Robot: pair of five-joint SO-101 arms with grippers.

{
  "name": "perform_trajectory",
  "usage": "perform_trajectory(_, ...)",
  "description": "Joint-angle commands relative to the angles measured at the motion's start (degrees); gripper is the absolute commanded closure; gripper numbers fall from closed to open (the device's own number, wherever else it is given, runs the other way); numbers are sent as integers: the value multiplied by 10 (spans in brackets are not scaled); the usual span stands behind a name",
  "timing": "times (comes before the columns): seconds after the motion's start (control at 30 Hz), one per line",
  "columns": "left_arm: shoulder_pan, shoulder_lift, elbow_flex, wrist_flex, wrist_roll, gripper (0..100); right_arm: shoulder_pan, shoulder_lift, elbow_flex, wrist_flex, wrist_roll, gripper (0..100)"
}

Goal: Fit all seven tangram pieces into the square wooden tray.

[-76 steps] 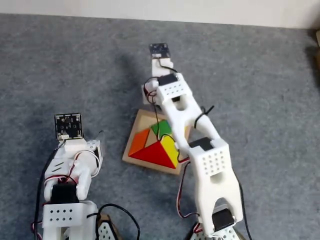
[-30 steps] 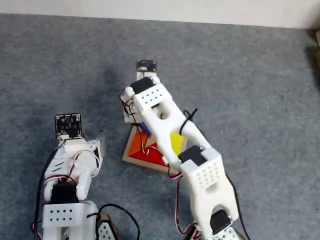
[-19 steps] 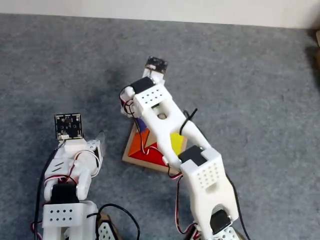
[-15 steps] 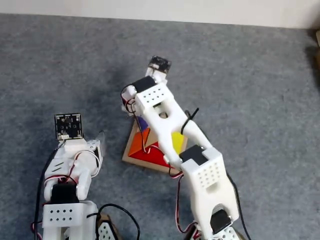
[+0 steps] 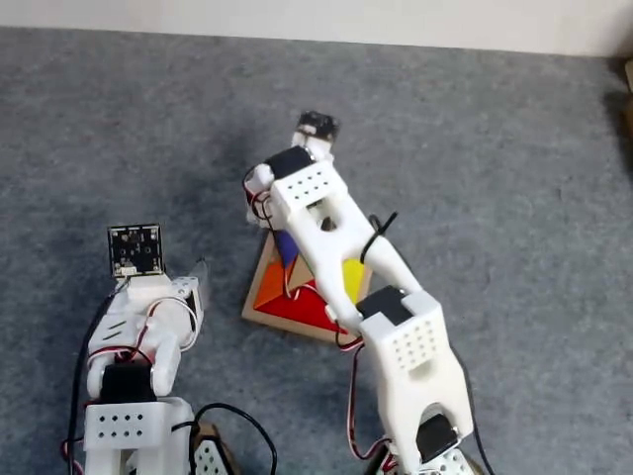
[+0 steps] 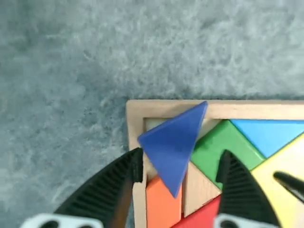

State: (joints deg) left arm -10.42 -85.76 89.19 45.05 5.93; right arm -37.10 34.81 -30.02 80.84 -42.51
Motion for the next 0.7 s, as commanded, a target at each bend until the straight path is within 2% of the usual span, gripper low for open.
perform_trajectory(0.0, -9, -9, -4, 7, -3, 796, 26, -45, -65, 19, 71, 885)
perform_trajectory(0.1, -9, -9, -4, 7, -3, 796, 41, -46, -80, 16, 149, 998)
perform_trajectory(0.2, -9, -9, -4, 7, -3, 796, 43, -44, -80, 12, 197, 988)
perform_trajectory(0.43, -9, -9, -4, 7, -3, 796, 78, -9, -26, -69, 240, 994)
perform_trajectory(0.67, -9, -9, -4, 7, -3, 796, 87, 19, -23, -26, 247, 994)
